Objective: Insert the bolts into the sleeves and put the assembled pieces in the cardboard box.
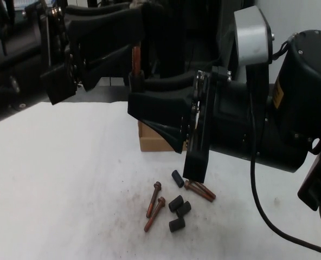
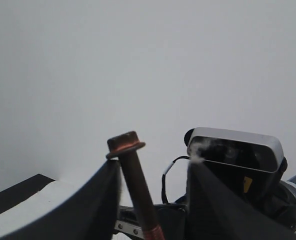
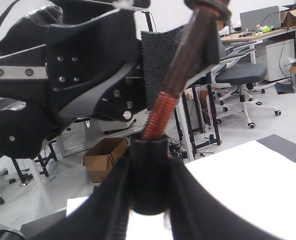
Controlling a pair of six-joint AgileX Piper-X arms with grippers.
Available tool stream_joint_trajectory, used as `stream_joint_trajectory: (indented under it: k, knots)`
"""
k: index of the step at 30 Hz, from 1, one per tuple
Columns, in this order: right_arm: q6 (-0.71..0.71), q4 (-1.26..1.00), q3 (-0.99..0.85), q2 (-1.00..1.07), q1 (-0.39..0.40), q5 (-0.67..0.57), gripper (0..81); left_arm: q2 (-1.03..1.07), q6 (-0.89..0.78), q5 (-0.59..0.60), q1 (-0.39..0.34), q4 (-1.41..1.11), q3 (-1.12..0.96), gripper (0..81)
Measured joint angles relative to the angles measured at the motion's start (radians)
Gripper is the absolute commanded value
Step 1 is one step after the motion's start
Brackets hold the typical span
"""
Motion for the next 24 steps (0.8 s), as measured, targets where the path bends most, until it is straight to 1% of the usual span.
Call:
stream_joint_trajectory:
  k: [1, 2, 4, 6, 7, 24]
  knots:
    - [0.000, 0.000, 0.000, 0.000, 0.000, 0.000, 0.8, 0.000, 0.000, 0.000, 0.000, 0.000, 0.000, 40.0]
    - [0.000, 0.000, 0.000, 0.000, 0.000, 0.000, 0.8, 0.000, 0.000, 0.000, 0.000, 0.000, 0.000, 37.6]
    - [0.000, 0.000, 0.000, 0.000, 0.000, 0.000, 0.8, 0.000, 0.000, 0.000, 0.000, 0.000, 0.000, 26.9]
    - [0.000, 0.000, 0.000, 0.000, 0.000, 0.000, 0.8, 0.000, 0.000, 0.000, 0.000, 0.000, 0.000, 8.2]
    - [-0.001, 0.000, 0.000, 0.000, 0.000, 0.000, 0.8, 0.000, 0.000, 0.000, 0.000, 0.000, 0.000, 0.4]
    - [-0.001, 0.000, 0.000, 0.000, -0.006, 0.000, 0.8, 0.000, 0.014, 0.002, 0.000, 0.023, 0.000, 0.3]
